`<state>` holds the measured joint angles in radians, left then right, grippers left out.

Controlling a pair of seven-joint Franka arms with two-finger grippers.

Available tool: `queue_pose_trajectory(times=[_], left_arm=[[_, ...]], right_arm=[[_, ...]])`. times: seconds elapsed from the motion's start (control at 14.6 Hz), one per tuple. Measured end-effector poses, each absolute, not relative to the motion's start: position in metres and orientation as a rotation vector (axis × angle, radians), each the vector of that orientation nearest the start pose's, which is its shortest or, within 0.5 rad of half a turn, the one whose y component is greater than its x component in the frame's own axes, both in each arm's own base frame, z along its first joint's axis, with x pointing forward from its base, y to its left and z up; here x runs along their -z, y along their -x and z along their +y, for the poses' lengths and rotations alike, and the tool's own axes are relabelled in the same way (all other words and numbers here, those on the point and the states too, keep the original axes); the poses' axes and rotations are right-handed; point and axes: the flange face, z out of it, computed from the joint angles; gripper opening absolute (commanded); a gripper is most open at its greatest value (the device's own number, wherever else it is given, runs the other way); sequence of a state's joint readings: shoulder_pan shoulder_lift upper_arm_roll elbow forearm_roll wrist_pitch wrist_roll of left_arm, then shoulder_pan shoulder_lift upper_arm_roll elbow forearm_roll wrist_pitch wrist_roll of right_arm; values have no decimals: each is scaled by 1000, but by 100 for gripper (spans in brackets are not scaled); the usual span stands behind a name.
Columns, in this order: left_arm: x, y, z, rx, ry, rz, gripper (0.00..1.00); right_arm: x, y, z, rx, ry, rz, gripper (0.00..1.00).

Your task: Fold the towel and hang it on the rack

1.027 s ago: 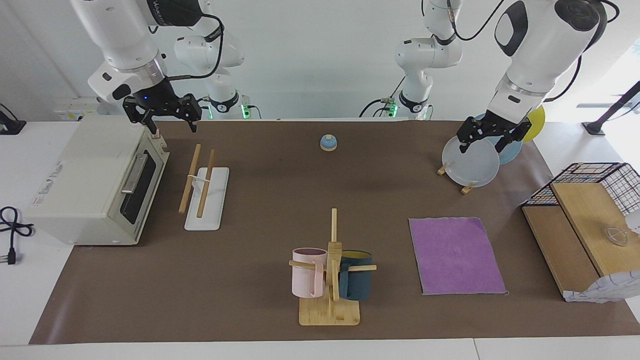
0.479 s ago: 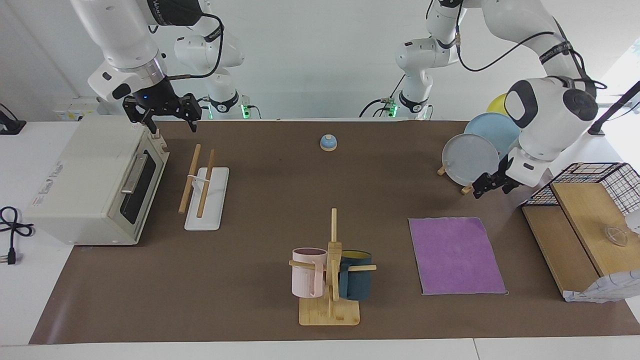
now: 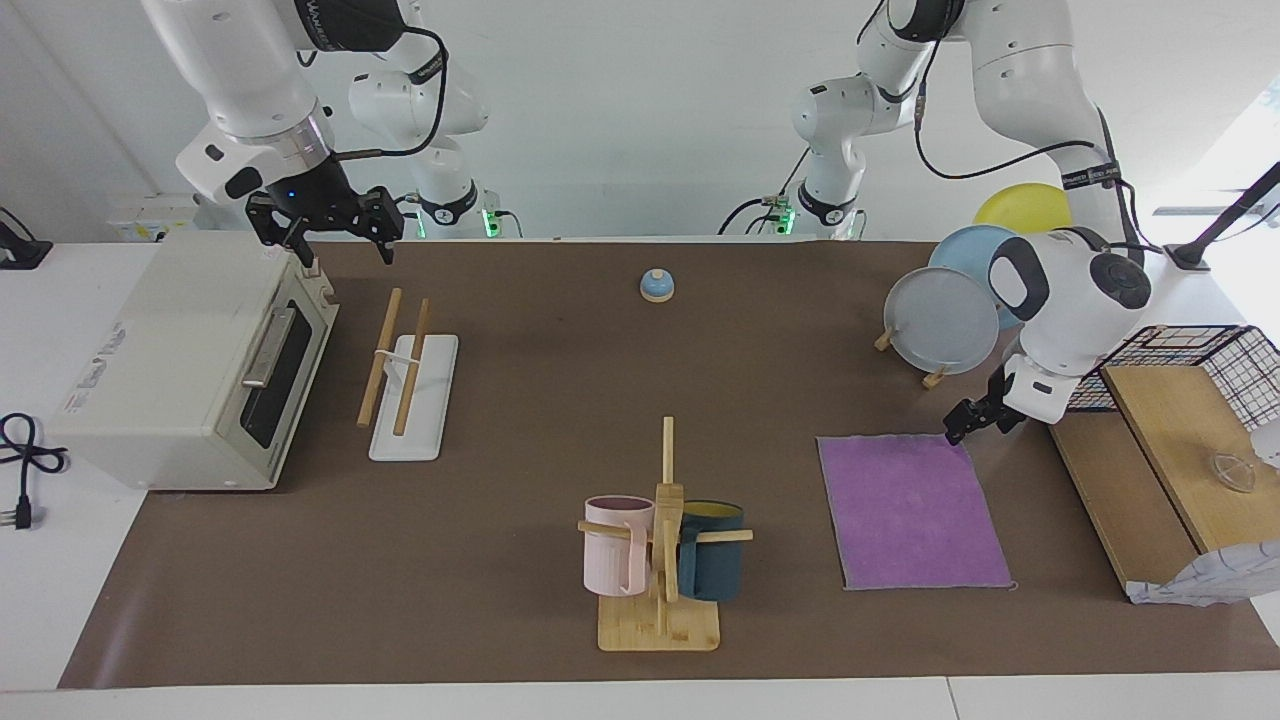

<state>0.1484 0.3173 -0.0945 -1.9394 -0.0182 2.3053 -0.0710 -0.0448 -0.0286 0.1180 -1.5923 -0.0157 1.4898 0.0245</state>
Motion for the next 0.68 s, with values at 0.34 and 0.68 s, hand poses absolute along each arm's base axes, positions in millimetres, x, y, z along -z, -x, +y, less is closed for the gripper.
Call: queue_pose_trajectory(times=[0.34, 0.68], left_arm=[[-318, -618, 35, 59, 3178, -228, 39], [-318, -618, 34, 55, 3188, -241, 12]], right_arm=[[-623, -535, 38, -118, 3161, -76, 100], [-622, -535, 38, -119, 3161, -76, 100]])
